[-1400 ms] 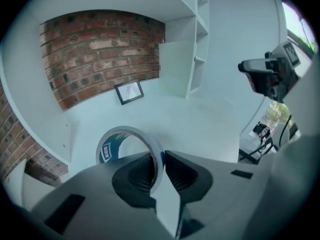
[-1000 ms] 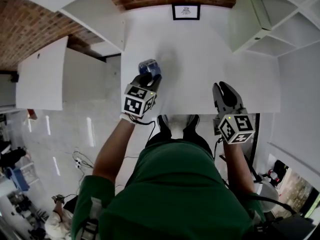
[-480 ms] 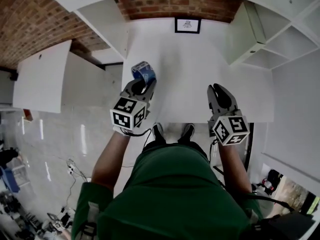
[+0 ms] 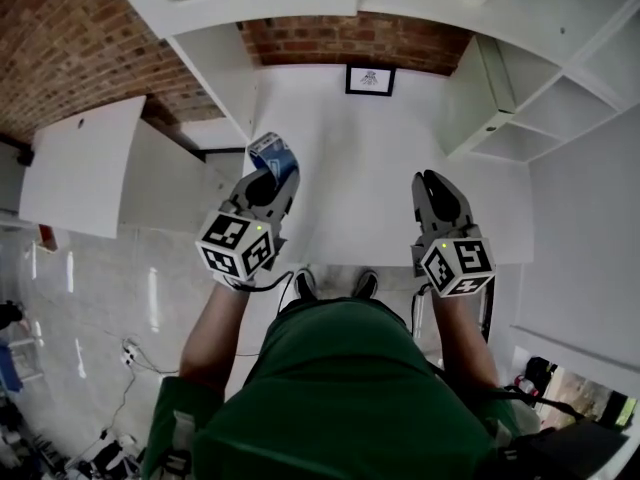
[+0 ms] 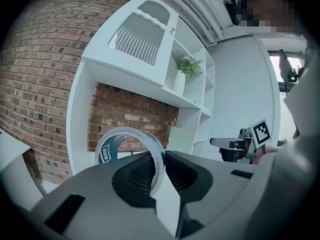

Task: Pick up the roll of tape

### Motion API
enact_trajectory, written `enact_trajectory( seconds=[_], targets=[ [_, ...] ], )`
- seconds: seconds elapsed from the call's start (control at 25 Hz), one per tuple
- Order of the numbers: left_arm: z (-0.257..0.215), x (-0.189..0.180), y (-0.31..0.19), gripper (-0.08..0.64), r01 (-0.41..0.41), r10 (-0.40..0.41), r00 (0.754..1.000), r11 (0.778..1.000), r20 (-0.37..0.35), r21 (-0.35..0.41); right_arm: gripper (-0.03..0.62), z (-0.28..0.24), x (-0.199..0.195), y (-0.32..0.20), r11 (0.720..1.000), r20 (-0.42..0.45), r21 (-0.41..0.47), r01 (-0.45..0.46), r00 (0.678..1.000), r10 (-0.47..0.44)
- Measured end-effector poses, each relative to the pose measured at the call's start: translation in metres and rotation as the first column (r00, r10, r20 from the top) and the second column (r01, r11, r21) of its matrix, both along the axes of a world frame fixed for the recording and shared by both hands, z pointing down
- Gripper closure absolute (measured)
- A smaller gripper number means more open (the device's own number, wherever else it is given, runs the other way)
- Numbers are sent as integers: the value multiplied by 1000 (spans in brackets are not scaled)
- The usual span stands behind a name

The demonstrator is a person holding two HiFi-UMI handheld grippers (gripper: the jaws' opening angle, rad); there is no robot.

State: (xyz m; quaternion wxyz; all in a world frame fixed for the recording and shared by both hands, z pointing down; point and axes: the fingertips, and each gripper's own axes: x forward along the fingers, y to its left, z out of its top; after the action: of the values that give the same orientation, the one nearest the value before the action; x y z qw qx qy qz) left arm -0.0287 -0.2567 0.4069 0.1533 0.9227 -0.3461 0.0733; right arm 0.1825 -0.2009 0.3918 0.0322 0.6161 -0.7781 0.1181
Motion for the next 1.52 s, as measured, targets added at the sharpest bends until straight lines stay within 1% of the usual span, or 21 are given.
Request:
enact_trajectory(
  seconds=[0.16,0.4,0.64,0.84,1.12,1.52],
  targets=[
    [-19,-9,-3,489,37,-35,997,999,-72,28,514,-14,0,-4,999,-25,36,4,1000,-3],
    [-42,-19,-7,491,77,-68,989,995,-133,66,520,-40,4,-8,995,-63,102,0,998,6],
    [-61,-22,-7,494,91,-74,988,988,-133,125,526,-64,8,-10,985,-90,173,-6,996,22],
    [-70,-24,-6,494,102,-82,989,982,-125,162,526,-73,9,-9,980,-94,199,-10,995,29],
    [-69,-28,-7,494,110,-93,989,982,-116,154,528,-77,10,-9,977,-113,214,-15,993,40],
    [-62,-30,-8,494,113,-99,990,984,-105,137,532,-62,15,-12,979,-116,200,-36,991,60]
  ],
)
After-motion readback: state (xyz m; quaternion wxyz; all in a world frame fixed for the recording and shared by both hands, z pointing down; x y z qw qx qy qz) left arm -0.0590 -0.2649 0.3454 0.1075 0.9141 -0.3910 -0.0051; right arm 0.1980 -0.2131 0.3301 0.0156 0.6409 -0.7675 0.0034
